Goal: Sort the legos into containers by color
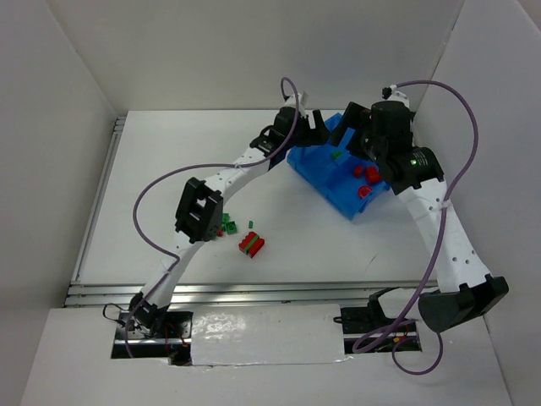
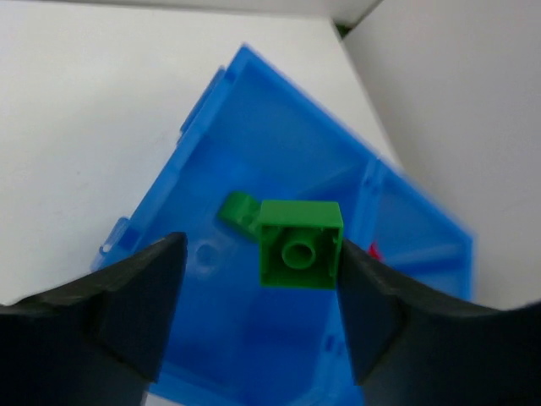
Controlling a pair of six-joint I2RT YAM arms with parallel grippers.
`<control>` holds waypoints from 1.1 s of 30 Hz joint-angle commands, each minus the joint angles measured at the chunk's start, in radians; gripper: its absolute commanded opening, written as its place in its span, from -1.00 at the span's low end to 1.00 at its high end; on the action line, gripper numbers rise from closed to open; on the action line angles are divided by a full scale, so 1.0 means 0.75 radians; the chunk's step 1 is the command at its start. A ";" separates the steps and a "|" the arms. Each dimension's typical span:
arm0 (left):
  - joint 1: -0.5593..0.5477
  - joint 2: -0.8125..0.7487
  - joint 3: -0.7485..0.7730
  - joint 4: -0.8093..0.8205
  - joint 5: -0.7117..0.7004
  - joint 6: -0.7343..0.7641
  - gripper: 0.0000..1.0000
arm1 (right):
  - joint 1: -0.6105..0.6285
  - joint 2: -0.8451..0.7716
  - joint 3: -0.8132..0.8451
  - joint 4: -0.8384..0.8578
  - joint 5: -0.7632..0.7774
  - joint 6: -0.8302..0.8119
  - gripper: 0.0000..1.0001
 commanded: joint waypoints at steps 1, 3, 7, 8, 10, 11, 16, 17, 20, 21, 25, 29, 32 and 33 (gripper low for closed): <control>-0.028 -0.025 0.042 0.097 -0.019 0.010 0.96 | -0.004 -0.031 0.052 -0.004 -0.014 -0.045 0.99; -0.028 -0.080 0.015 0.105 -0.017 0.031 0.99 | -0.004 -0.046 0.026 0.021 -0.026 -0.045 0.99; -0.028 -0.219 -0.050 0.067 -0.060 0.100 0.99 | -0.004 -0.020 -0.005 0.043 -0.057 -0.051 1.00; -0.024 -0.258 -0.068 0.052 -0.099 0.133 0.99 | -0.004 -0.011 -0.009 0.047 -0.088 -0.055 0.99; -0.015 -0.376 -0.130 0.024 -0.160 0.164 0.99 | -0.006 0.007 -0.024 0.055 -0.102 -0.057 0.99; -0.015 -0.456 -0.138 -0.110 -0.314 0.184 0.99 | -0.002 0.009 -0.032 0.059 -0.135 -0.061 0.99; 0.121 -0.734 -0.330 -0.787 -0.772 -0.071 0.99 | 0.104 0.019 -0.081 0.100 -0.182 -0.100 0.99; 0.164 -0.852 -0.415 -0.890 -0.768 -0.203 0.99 | 0.135 0.030 -0.091 0.111 -0.180 -0.106 0.99; 0.301 -1.116 -0.869 -1.050 -0.739 -0.349 0.99 | 0.239 0.085 -0.114 0.137 -0.153 -0.116 0.99; 0.334 -1.176 -1.081 -1.062 -0.737 -0.376 0.99 | 0.272 0.119 -0.112 0.141 -0.159 -0.120 0.99; 0.361 -1.354 -1.390 -1.066 -0.727 -0.454 0.99 | 0.383 0.208 -0.087 0.135 -0.139 -0.116 0.99; 0.365 -1.402 -1.529 -1.064 -0.700 -0.529 0.99 | 0.440 0.232 -0.124 0.182 -0.172 -0.092 0.99; 0.365 -1.426 -1.596 -1.052 -0.696 -0.589 0.99 | 0.452 0.244 -0.128 0.195 -0.178 -0.081 0.99; 0.367 -1.426 -1.613 -1.048 -0.694 -0.599 0.98 | 0.460 0.251 -0.126 0.188 -0.180 -0.083 0.99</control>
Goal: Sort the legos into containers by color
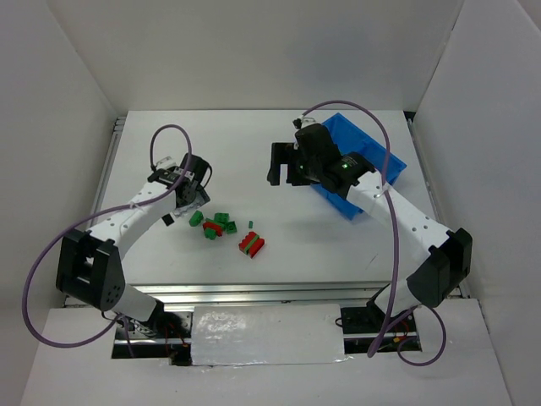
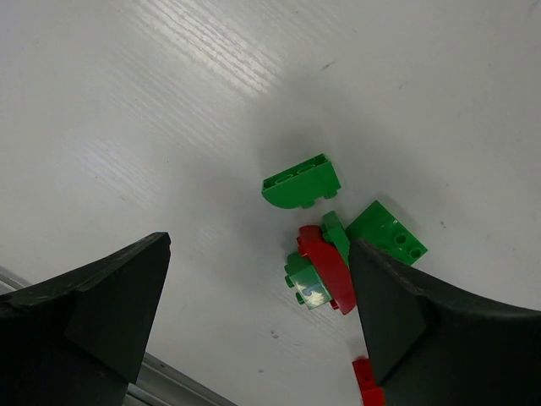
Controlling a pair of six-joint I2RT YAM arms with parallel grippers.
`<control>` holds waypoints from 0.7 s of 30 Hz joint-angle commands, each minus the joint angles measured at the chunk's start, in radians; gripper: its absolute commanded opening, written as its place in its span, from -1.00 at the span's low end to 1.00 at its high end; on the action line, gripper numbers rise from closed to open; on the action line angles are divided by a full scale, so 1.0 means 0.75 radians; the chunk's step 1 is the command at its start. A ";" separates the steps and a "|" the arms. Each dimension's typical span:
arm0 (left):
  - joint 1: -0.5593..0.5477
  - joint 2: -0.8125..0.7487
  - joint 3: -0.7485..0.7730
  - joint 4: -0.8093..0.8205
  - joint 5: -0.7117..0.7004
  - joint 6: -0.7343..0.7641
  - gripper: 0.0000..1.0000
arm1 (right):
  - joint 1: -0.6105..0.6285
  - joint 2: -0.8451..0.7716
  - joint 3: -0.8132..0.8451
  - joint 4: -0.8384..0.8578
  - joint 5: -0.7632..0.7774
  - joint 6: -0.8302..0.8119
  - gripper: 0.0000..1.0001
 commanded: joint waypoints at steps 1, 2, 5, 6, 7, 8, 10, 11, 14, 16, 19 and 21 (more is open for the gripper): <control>0.004 -0.060 -0.012 0.031 -0.016 -0.127 0.99 | 0.020 -0.005 0.000 0.074 -0.006 0.004 0.99; 0.004 -0.054 -0.024 0.033 -0.020 -0.137 0.99 | 0.020 -0.007 -0.002 0.074 -0.006 0.002 0.99; 0.004 -0.003 -0.033 0.074 -0.014 -0.150 0.98 | 0.028 -0.011 -0.016 0.076 0.002 0.002 0.99; 0.004 0.015 -0.035 0.090 -0.008 -0.146 0.98 | 0.030 -0.017 -0.022 0.083 0.002 0.000 0.99; 0.004 0.048 -0.037 0.106 0.000 -0.142 0.98 | 0.028 -0.019 -0.026 0.083 0.002 0.000 0.99; 0.004 0.064 -0.037 0.143 0.012 -0.131 0.97 | 0.030 -0.019 -0.032 0.087 -0.002 0.000 0.99; 0.004 0.111 -0.033 0.164 0.016 -0.139 0.98 | 0.032 -0.015 -0.032 0.081 -0.004 -0.004 0.99; 0.004 0.122 -0.035 0.190 0.019 -0.137 0.97 | 0.032 -0.011 -0.030 0.077 -0.006 -0.006 0.99; 0.004 0.160 -0.035 0.203 0.006 -0.158 0.97 | 0.041 -0.003 -0.037 0.074 -0.006 -0.012 0.99; 0.004 0.183 -0.047 0.211 -0.006 -0.172 0.96 | 0.045 0.003 -0.041 0.076 -0.011 -0.016 0.99; 0.004 0.214 -0.059 0.233 -0.010 -0.182 0.93 | 0.047 0.014 -0.043 0.068 -0.008 -0.021 0.99; 0.004 0.230 -0.078 0.241 -0.006 -0.195 0.91 | 0.051 0.014 -0.047 0.076 -0.006 -0.021 0.99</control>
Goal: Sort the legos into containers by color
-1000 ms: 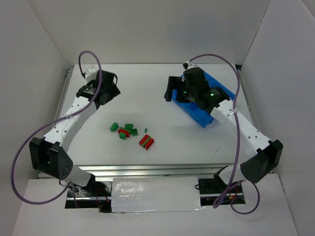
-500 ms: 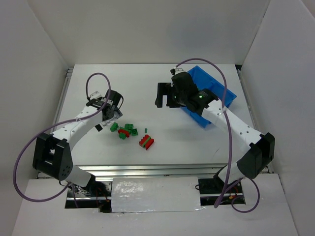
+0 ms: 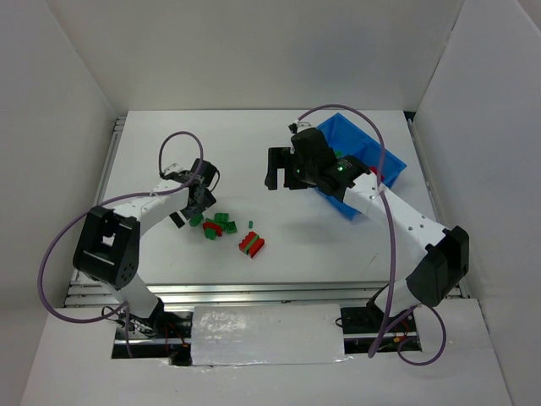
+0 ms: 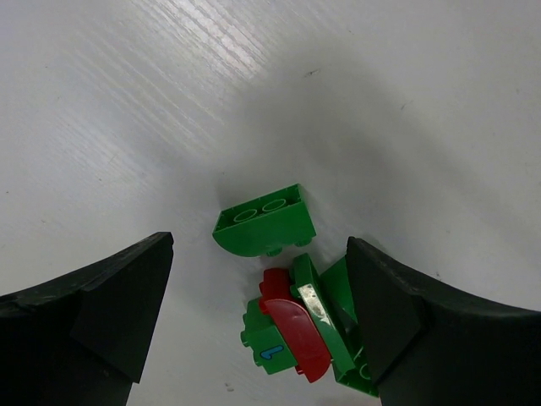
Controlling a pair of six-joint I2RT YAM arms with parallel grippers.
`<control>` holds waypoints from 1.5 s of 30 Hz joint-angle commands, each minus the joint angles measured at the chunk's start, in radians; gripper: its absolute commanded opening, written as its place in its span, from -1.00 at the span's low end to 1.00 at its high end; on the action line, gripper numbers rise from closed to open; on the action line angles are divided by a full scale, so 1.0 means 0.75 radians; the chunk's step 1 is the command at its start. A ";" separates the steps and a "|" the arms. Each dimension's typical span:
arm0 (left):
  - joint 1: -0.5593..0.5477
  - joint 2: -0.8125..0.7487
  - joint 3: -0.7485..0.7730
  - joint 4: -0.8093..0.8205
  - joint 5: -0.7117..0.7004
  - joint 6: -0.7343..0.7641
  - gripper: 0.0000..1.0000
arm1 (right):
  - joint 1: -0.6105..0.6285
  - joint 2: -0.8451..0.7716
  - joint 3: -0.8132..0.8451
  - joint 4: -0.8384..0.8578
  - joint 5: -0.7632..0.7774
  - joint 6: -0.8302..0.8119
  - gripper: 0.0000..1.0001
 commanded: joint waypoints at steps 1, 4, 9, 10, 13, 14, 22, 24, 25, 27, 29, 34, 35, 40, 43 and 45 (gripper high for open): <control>0.003 0.032 -0.028 0.060 -0.010 -0.048 0.90 | 0.014 0.006 -0.005 0.041 -0.001 -0.017 0.99; 0.003 0.051 -0.071 0.101 0.000 -0.062 0.89 | 0.020 0.018 0.009 0.020 0.015 -0.021 0.99; 0.003 0.073 -0.144 0.189 0.010 -0.071 0.81 | 0.024 0.020 0.021 0.008 0.033 -0.019 0.99; 0.003 0.081 -0.148 0.200 0.008 -0.071 0.80 | 0.026 0.022 0.024 0.002 0.033 -0.019 0.99; 0.003 0.098 -0.153 0.216 0.004 -0.069 0.61 | 0.028 0.031 0.032 -0.010 0.038 -0.023 0.99; 0.003 0.102 -0.157 0.220 0.000 -0.067 0.59 | 0.030 0.033 0.034 -0.018 0.036 -0.027 0.99; 0.003 0.047 -0.171 0.222 -0.039 -0.067 -0.33 | 0.035 0.033 0.040 -0.023 0.036 -0.029 0.99; 0.003 0.002 -0.167 0.212 -0.053 -0.046 -0.57 | 0.035 0.033 0.040 -0.020 0.023 -0.031 0.99; 0.003 -0.017 -0.161 0.216 -0.055 -0.034 -0.73 | 0.035 0.033 0.042 -0.020 0.019 -0.031 0.99; 0.003 -0.072 -0.149 0.206 -0.059 0.001 -1.00 | 0.035 0.025 0.044 -0.025 0.029 -0.029 0.99; 0.003 -0.111 -0.122 0.183 -0.077 0.035 -1.00 | 0.033 0.000 0.036 -0.012 0.058 -0.029 0.99; -0.007 -0.274 -0.097 0.289 -0.002 0.240 -1.00 | 0.006 -0.086 0.050 -0.029 0.162 0.010 0.99; -0.013 -0.315 -0.095 0.363 0.031 0.319 -1.00 | -0.002 -0.106 0.050 -0.033 0.197 0.045 0.99; -0.126 -0.334 -0.008 0.629 0.241 0.543 -1.00 | -0.039 -0.309 -0.028 -0.010 0.301 0.139 1.00; -0.236 -0.187 0.166 0.760 0.331 0.737 -1.00 | -0.055 -0.403 -0.028 -0.069 0.412 0.192 0.99; -0.289 -0.093 0.333 0.807 0.391 0.786 -1.00 | -0.076 -0.472 -0.019 -0.104 0.450 0.208 1.00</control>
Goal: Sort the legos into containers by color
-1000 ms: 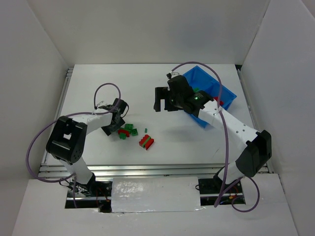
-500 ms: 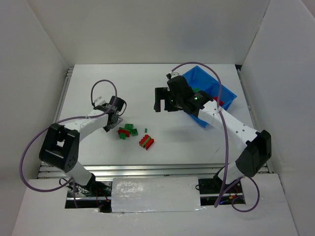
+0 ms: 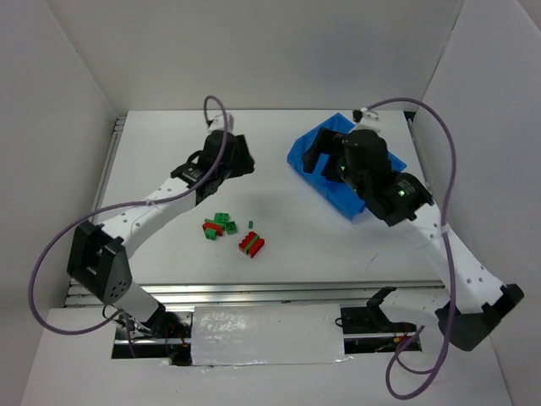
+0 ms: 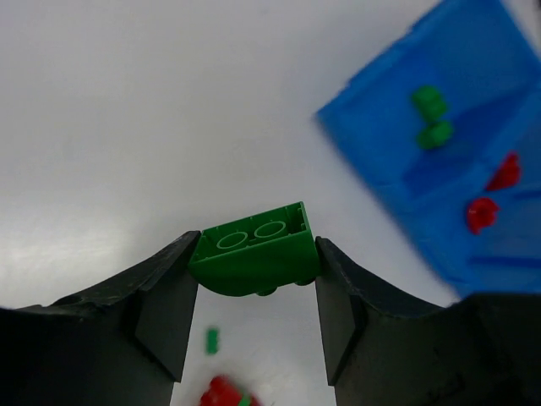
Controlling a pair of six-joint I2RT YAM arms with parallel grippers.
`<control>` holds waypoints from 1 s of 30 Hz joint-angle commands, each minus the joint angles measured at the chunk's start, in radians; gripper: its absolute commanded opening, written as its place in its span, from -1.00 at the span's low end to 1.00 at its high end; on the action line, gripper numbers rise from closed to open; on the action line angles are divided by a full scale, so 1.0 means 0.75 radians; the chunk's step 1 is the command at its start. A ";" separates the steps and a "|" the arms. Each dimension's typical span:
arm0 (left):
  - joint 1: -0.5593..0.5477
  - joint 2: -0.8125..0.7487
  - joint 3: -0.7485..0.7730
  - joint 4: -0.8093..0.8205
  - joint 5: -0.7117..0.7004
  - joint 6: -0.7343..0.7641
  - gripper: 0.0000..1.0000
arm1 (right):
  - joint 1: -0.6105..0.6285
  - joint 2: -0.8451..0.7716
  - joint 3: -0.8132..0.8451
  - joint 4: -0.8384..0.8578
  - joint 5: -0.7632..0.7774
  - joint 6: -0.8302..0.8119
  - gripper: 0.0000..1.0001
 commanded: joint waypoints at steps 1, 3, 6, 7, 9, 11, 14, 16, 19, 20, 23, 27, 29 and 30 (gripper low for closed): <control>-0.086 0.165 0.265 0.245 0.170 0.239 -1.00 | -0.042 -0.115 0.012 -0.092 0.126 0.063 0.99; -0.118 0.338 0.485 0.211 0.232 0.257 -1.00 | -0.055 -0.176 0.040 -0.132 0.097 0.057 0.99; -0.161 0.565 0.741 0.227 0.257 0.323 -1.00 | -0.069 -0.258 0.040 -0.160 0.067 0.043 0.99; -0.167 0.623 0.805 0.231 0.253 0.345 -1.00 | -0.071 -0.274 0.034 -0.160 0.056 0.036 0.99; -0.170 0.803 1.011 0.219 0.307 0.362 -1.00 | -0.077 -0.305 0.024 -0.170 0.050 0.032 0.99; -0.170 0.981 1.144 0.225 0.355 0.376 -0.95 | -0.081 -0.317 0.014 -0.187 0.036 0.030 0.99; -0.172 1.171 1.414 0.256 0.447 0.384 -0.86 | -0.081 -0.346 0.004 -0.213 -0.032 0.038 0.99; -0.178 1.257 1.500 0.288 0.508 0.370 -0.63 | -0.081 -0.358 -0.017 -0.213 -0.077 0.036 0.99; -0.182 1.308 1.517 0.364 0.565 0.335 -0.15 | -0.081 -0.371 -0.033 -0.216 -0.063 0.024 0.99; -0.182 1.315 1.515 0.368 0.568 0.325 0.07 | -0.081 -0.373 -0.035 -0.216 -0.067 0.020 0.99; -0.184 1.286 1.454 0.389 0.521 0.321 0.99 | -0.079 -0.375 -0.046 -0.189 -0.081 0.012 0.99; -0.176 1.152 1.389 0.326 0.445 0.368 0.99 | -0.081 -0.340 -0.056 -0.164 -0.110 -0.004 0.99; -0.172 1.063 1.329 0.297 0.358 0.384 0.99 | -0.079 -0.312 -0.056 -0.148 -0.146 -0.033 0.99; -0.172 0.966 1.290 0.228 0.280 0.376 0.99 | -0.077 -0.291 -0.052 -0.144 -0.173 -0.049 0.99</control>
